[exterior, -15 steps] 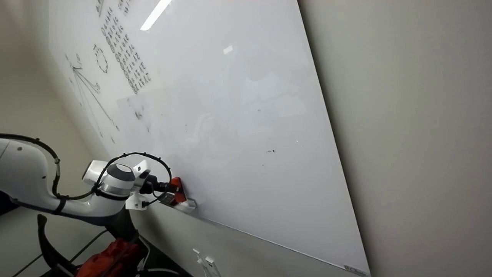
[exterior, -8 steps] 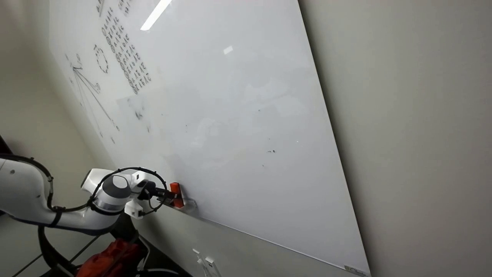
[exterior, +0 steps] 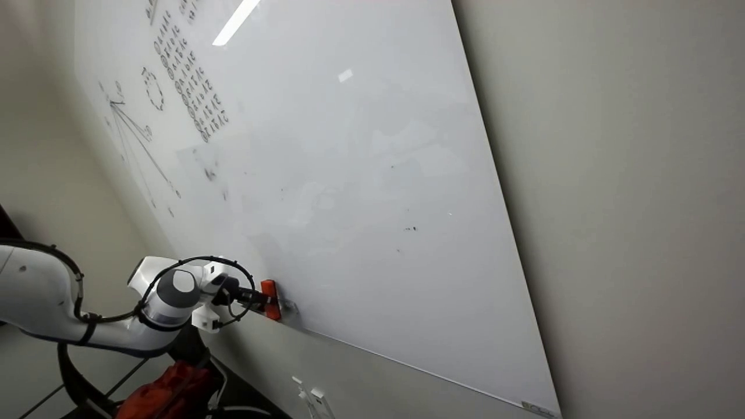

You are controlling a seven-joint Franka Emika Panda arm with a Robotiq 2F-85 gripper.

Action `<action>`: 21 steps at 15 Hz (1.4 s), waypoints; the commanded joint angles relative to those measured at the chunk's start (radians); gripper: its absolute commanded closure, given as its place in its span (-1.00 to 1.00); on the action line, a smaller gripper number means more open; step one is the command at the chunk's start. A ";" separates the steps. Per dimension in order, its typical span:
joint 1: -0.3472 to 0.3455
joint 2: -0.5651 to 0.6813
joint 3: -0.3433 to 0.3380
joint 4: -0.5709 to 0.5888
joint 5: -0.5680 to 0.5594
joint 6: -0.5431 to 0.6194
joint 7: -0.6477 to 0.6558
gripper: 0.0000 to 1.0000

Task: Use the orange eraser to wipe the bottom right corner of the whiteboard

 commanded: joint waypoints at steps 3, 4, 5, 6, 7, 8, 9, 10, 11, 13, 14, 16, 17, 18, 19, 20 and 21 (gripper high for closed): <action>-0.005 -0.036 0.002 0.008 0.022 -0.068 -0.087 -0.97; 0.007 -0.043 -0.008 0.000 0.022 -0.074 -0.091 -1.00; 0.020 -0.047 -0.019 -0.009 0.023 -0.071 -0.093 -1.00; 0.027 -0.054 -0.026 -0.017 0.023 -0.061 -0.097 -1.00; 0.036 -0.060 -0.034 -0.023 0.022 -0.055 -0.100 -1.00; 0.037 -0.083 -0.030 -0.032 0.016 -0.062 -0.115 -1.00; 0.054 -0.103 -0.039 -0.047 0.013 -0.071 -0.125 -1.00; 0.060 -0.131 -0.035 -0.061 0.007 -0.085 -0.150 -1.00; 0.087 -0.161 -0.051 -0.086 -0.001 -0.110 -0.171 -1.00; 0.139 -0.223 -0.090 -0.134 -0.023 -0.153 -0.212 -1.00; 0.171 -0.256 -0.118 -0.158 -0.040 -0.175 -0.235 -1.00; 0.237 -0.348 -0.172 -0.213 -0.077 -0.204 -0.297 -1.00; 0.284 -0.385 -0.219 -0.235 -0.098 -0.228 -0.319 -1.00; 0.328 -0.418 -0.263 -0.253 -0.119 -0.250 -0.334 -1.00; 0.379 -0.452 -0.315 -0.268 -0.148 -0.278 -0.352 -1.00; 0.435 -0.471 -0.375 -0.278 -0.173 -0.301 -0.355 -1.00; 0.492 -0.486 -0.433 -0.285 -0.195 -0.325 -0.355 -1.00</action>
